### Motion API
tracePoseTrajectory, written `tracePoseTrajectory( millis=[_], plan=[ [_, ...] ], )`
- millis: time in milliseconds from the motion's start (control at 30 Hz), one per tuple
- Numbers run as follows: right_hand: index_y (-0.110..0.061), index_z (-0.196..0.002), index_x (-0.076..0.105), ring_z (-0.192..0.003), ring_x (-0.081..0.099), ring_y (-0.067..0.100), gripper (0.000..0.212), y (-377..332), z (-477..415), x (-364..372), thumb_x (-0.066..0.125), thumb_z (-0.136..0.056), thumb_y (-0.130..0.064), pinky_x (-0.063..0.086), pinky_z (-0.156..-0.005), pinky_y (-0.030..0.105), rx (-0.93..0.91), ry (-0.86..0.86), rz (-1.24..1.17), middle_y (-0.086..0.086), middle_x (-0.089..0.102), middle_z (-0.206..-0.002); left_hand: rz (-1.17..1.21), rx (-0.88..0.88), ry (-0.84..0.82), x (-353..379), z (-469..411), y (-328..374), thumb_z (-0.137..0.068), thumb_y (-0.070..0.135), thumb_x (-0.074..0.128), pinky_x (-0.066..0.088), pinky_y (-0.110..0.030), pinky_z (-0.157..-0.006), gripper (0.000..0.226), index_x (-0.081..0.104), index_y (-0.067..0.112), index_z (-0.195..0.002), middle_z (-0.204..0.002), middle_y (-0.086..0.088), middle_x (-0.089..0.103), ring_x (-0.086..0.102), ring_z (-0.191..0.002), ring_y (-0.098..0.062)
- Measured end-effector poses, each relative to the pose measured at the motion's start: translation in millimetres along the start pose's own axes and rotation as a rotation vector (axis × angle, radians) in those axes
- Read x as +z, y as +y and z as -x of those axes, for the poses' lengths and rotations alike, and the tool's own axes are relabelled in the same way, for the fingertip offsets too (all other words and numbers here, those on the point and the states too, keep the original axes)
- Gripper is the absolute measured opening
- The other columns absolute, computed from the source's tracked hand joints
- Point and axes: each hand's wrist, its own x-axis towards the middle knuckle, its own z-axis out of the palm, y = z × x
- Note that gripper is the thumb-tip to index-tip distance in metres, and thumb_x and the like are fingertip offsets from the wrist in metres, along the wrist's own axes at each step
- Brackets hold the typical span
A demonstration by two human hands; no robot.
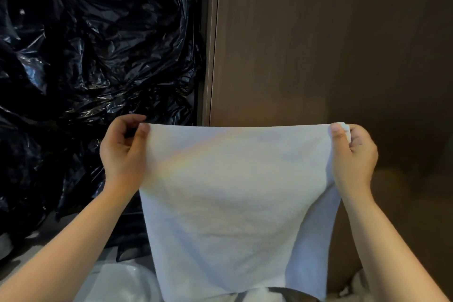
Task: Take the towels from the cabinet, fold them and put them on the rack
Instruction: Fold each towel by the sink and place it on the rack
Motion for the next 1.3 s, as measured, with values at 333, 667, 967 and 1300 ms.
tracePoseTrajectory(
  millis=[333, 667, 967, 1300],
  plan=[
    [-0.029, -0.089, 0.068, -0.083, 0.064, 0.001, 0.017, 9, 6, 3, 0.056, -0.097, -0.038, 0.049, -0.069, 0.021, 0.122, -0.144, -0.115, -0.013, 0.068, -0.082, -0.036, -0.415, -0.029, -2, 5, -18, -0.09, 0.029, 0.066, 0.04, -0.013, -0.06, 0.006, 0.072, 0.027, -0.091, -0.077, 0.02, 0.065, 0.06, -0.066, 0.012],
    [-0.029, -0.087, 0.064, -0.081, 0.062, 0.001, 0.013, 17, 12, 4, 0.059, -0.095, -0.038, 0.05, -0.07, 0.027, 0.17, -0.147, -0.128, -0.013, 0.065, -0.083, -0.232, -0.297, -0.061, 5, 13, -34, -0.1, 0.029, 0.048, 0.034, -0.019, -0.057, 0.013, 0.058, 0.022, -0.095, -0.079, 0.014, 0.057, 0.051, -0.069, -0.001],
    [-0.031, -0.088, 0.059, -0.082, 0.058, -0.008, 0.011, 18, 17, 9, 0.059, -0.095, -0.039, 0.043, -0.063, 0.019, 0.09, -0.093, 0.011, -0.018, 0.06, -0.078, -0.278, -0.233, -0.08, 4, 18, -32, -0.099, 0.026, 0.048, 0.033, -0.017, -0.057, 0.009, 0.056, 0.023, -0.096, -0.079, 0.016, 0.056, 0.052, -0.066, 0.007],
    [-0.032, -0.092, 0.061, -0.077, 0.06, 0.001, 0.013, 11, -4, 14, 0.056, -0.094, -0.044, 0.044, -0.057, 0.016, -0.027, -0.065, 0.165, -0.02, 0.061, -0.077, -0.355, 0.093, -0.03, 0, -16, -18, -0.097, 0.021, 0.051, 0.04, -0.021, -0.06, 0.003, 0.054, 0.02, -0.096, -0.076, 0.014, 0.057, 0.052, -0.066, 0.001]
  ],
)
